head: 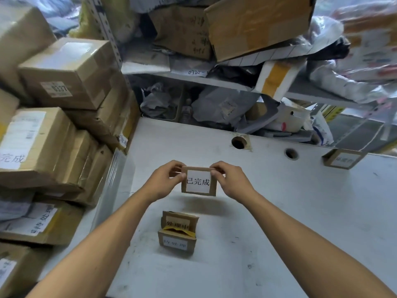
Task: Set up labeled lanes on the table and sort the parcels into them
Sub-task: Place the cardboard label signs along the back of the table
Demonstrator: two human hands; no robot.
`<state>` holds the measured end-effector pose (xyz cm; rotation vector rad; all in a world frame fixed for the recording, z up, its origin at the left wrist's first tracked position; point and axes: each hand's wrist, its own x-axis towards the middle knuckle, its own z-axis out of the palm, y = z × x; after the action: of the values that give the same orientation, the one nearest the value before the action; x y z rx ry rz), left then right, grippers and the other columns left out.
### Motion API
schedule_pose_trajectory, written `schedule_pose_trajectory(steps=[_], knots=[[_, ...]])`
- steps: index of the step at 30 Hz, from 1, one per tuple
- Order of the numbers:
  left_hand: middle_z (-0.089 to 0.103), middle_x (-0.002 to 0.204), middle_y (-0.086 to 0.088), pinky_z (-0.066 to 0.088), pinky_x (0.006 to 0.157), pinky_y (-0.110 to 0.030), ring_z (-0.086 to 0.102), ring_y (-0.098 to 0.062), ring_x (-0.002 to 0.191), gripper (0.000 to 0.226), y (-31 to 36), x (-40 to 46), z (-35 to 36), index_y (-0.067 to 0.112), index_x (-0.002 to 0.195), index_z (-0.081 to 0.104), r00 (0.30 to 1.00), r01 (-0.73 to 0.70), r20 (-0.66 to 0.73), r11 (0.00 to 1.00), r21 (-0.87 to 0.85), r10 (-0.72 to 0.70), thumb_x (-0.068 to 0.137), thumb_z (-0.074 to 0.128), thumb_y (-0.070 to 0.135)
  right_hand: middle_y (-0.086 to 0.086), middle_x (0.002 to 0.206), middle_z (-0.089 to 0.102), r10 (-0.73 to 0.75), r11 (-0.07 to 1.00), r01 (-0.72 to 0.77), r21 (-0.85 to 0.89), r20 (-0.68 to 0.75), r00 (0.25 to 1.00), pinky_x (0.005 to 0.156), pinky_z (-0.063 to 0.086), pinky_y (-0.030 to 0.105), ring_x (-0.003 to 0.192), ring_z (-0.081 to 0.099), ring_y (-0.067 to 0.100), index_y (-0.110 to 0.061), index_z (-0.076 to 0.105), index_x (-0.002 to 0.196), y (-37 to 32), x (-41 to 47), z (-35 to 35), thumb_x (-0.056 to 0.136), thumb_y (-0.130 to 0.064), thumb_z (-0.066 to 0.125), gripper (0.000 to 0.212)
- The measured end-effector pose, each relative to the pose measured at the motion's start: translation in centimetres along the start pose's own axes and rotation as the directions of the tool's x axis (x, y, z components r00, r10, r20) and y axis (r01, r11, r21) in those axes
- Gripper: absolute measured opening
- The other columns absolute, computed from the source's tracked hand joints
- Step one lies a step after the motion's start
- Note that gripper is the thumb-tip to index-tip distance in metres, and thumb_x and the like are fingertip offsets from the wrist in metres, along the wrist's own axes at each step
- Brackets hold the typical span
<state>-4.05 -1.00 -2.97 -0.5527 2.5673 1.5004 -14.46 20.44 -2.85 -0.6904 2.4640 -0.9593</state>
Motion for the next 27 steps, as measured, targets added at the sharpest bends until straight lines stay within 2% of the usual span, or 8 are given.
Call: schedule_pose_trajectory(steps=[3,8,11,13,16,19,23,27], knots=[[0.065,0.106,0.016,0.051,0.07,-0.011,0.063,-0.001,0.098,0.018,2.9,1.1,2.1,0.031,0.111,0.057,0.999,-0.016,0.033,0.996,-0.093,0.019,0.096,0.063,0.021,-0.013,0.098,0.065,0.039,0.997,-0.034,0.067,-0.078,0.996,0.071,0.04,0.009,0.094,0.058,0.006,-0.025,0.066,0.112,1.3,-0.1,-3.3,0.1,-0.029,0.056,0.016],[0.069,0.104,0.01,0.051,0.082,-0.019,0.065,-0.004,0.099,0.015,7.3,3.1,7.1,0.031,0.103,0.061,0.997,-0.059,0.037,0.99,-0.125,0.064,0.095,0.064,0.02,-0.016,0.097,0.062,0.105,0.983,-0.081,0.167,-0.14,0.985,0.074,0.039,0.005,0.088,0.057,-0.004,-0.024,0.065,0.119,5.6,-1.6,-8.8,0.097,-0.028,0.062,0.023],[0.069,0.107,0.009,0.053,0.086,-0.024,0.063,-0.006,0.102,0.013,10.0,4.6,10.7,0.028,0.107,0.062,0.996,-0.074,0.048,0.99,-0.122,0.081,0.096,0.063,0.021,-0.017,0.1,0.063,0.151,0.966,-0.118,0.229,-0.134,0.979,0.08,0.041,0.009,0.093,0.058,-0.007,-0.026,0.064,0.121,8.8,-3.1,-11.7,0.095,-0.026,0.066,0.026],[0.068,0.11,0.007,0.053,0.085,-0.026,0.063,-0.009,0.103,0.016,12.0,5.7,13.6,0.025,0.113,0.061,0.995,-0.077,0.059,0.991,-0.107,0.084,0.097,0.061,0.022,-0.016,0.099,0.065,0.186,0.959,-0.147,0.241,-0.148,0.971,0.082,0.043,0.013,0.095,0.06,-0.003,-0.028,0.064,0.113,11.2,-4.1,-13.6,0.093,-0.023,0.068,0.02],[0.066,0.112,0.008,0.05,0.075,-0.016,0.062,-0.009,0.103,0.019,14.8,7.2,18.0,0.024,0.116,0.061,0.993,-0.086,0.077,0.992,-0.088,0.093,0.097,0.06,0.022,-0.01,0.099,0.068,0.238,0.953,-0.194,0.234,-0.179,0.955,0.08,0.044,0.015,0.097,0.063,0.005,-0.027,0.065,0.104,14.9,-5.2,-16.4,0.093,-0.021,0.069,0.013],[0.065,0.109,0.012,0.049,0.072,-0.016,0.062,-0.008,0.102,0.018,17.1,8.7,22.0,0.028,0.113,0.06,0.992,-0.091,0.081,0.99,-0.105,0.1,0.097,0.06,0.019,-0.008,0.1,0.068,0.259,0.955,-0.219,0.199,-0.204,0.944,0.085,0.048,0.021,0.097,0.063,0.007,-0.026,0.066,0.107,18.2,-5.5,-19.5,0.093,-0.02,0.068,0.016],[0.061,0.114,0.016,0.045,0.071,-0.012,0.059,0.002,0.1,0.03,18.9,10.3,25.5,0.032,0.124,0.055,0.994,-0.093,0.047,0.99,-0.109,0.099,0.097,0.061,0.021,-0.012,0.095,0.066,0.252,0.965,-0.227,0.132,-0.224,0.942,0.073,0.043,0.01,0.091,0.061,0.004,-0.031,0.062,0.099,21.6,-4.2,-23.3,0.094,-0.017,0.066,0.015],[0.056,0.122,0.017,0.043,0.071,-0.009,0.056,0.008,0.099,0.037,19.0,11.5,27.0,0.029,0.132,0.052,0.998,-0.061,-0.014,0.993,-0.103,0.059,0.097,0.06,0.023,-0.013,0.092,0.065,0.28,0.96,-0.268,0.08,-0.252,0.926,0.074,0.047,0.027,0.094,0.063,0.011,-0.035,0.06,0.091,24.0,-1.6,-25.7,0.094,-0.021,0.065,0.016]])
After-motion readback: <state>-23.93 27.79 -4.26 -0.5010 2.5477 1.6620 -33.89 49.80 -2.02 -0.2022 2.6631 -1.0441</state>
